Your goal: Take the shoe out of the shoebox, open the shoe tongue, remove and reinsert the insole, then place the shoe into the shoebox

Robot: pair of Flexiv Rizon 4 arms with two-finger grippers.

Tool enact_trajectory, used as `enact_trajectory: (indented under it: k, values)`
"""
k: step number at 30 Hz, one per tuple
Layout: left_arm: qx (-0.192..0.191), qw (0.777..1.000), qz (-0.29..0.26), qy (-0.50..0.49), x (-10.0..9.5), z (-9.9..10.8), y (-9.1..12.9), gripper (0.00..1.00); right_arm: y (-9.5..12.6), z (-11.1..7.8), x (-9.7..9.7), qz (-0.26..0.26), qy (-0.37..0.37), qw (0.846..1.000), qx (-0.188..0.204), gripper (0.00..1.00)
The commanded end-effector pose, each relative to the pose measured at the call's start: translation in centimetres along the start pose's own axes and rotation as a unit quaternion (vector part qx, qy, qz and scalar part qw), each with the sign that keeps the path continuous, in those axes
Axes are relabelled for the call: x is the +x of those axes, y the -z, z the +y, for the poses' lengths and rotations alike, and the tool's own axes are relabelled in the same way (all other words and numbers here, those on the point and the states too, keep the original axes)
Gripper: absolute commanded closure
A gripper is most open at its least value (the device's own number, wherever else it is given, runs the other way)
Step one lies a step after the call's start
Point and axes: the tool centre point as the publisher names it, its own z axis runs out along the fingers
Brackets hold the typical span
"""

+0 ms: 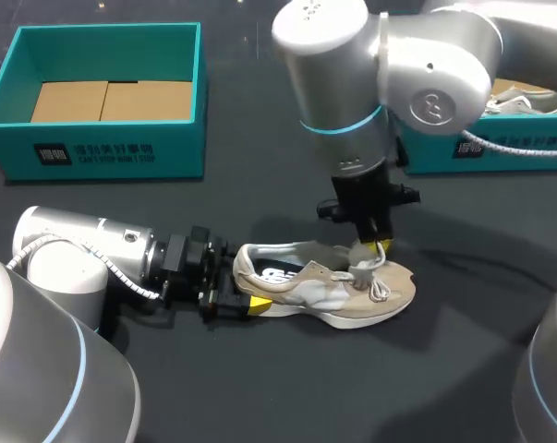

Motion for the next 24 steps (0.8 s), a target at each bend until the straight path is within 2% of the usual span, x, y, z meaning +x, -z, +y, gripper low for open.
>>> enact_trajectory:
  k: [1, 2, 7, 13, 24]
  values:
    - [0.000, 1.000, 0.000, 0.000, 0.0, 0.2, 0.1, 1.00, -1.7, 0.0, -0.9, 0.027, -0.005, 1.000, -0.002, 0.98]
    - [0.000, 1.000, 0.000, 0.000, 0.0, 0.2, 0.1, 1.00, -2.1, 0.0, -1.0, 0.024, -0.011, 1.000, 0.003, 0.84]
    - [0.000, 1.000, 0.000, 0.000, 0.0, 0.2, 0.1, 1.00, -3.5, 0.1, -1.3, 0.024, -0.025, 0.999, 0.012, 0.67]
    - [0.000, 1.000, 0.000, 0.000, 0.0, 0.2, 0.1, 1.00, -4.8, 0.1, -1.5, 0.031, -0.046, 0.998, 0.017, 0.60]
    - [0.000, 1.000, 0.000, 0.000, 0.0, 0.2, 0.1, 1.00, -6.4, -0.2, -2.4, 0.031, -0.095, 0.994, 0.030, 0.60]
